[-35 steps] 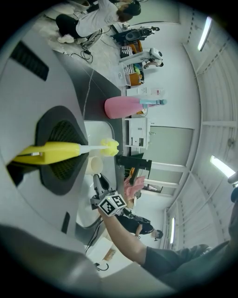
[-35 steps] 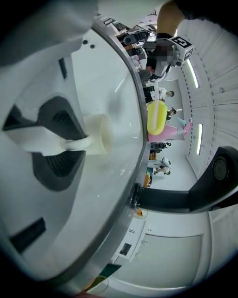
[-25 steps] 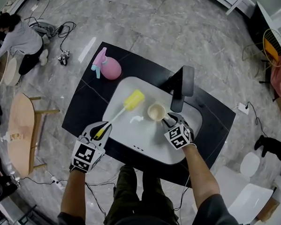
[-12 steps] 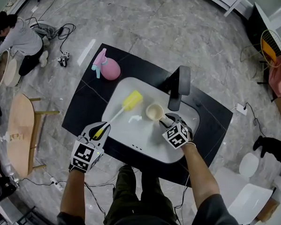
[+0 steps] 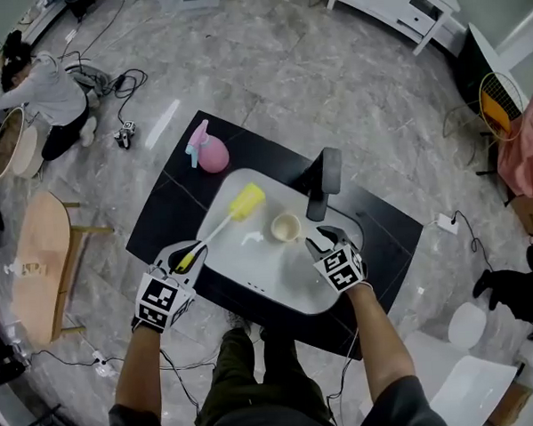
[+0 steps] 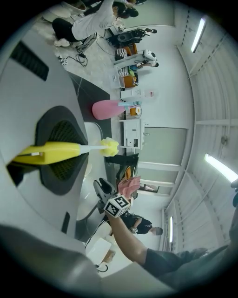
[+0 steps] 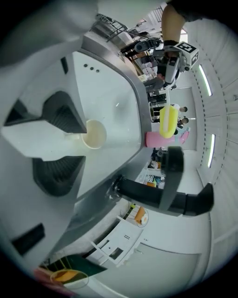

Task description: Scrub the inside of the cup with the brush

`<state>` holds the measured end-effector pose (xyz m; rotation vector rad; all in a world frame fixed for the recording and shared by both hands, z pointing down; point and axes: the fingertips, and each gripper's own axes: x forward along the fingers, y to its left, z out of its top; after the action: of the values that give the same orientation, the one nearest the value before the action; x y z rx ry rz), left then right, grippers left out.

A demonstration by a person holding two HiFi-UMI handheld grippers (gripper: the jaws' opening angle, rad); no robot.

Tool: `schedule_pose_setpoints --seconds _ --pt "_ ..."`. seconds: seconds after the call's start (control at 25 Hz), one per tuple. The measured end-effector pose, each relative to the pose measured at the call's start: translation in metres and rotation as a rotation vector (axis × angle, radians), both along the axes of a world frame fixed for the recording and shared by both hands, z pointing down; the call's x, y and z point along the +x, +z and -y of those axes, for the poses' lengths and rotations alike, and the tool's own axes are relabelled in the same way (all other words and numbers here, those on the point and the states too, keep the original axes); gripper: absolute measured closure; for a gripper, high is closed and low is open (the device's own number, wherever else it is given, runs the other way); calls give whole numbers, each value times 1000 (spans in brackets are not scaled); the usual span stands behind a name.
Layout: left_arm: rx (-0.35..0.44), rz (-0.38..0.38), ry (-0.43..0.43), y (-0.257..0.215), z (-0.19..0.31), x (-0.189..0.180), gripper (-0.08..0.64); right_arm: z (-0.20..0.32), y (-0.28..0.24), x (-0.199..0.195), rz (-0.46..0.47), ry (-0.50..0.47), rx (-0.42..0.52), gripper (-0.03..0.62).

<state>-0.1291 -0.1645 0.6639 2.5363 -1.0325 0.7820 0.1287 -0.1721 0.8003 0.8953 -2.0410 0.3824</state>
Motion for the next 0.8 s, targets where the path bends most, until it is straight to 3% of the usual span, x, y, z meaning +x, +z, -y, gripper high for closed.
schedule_pose_setpoints --seconds 0.8 --pt "137 -48 -12 -127 -9 1 526 16 -195 29 26 72 239 441"
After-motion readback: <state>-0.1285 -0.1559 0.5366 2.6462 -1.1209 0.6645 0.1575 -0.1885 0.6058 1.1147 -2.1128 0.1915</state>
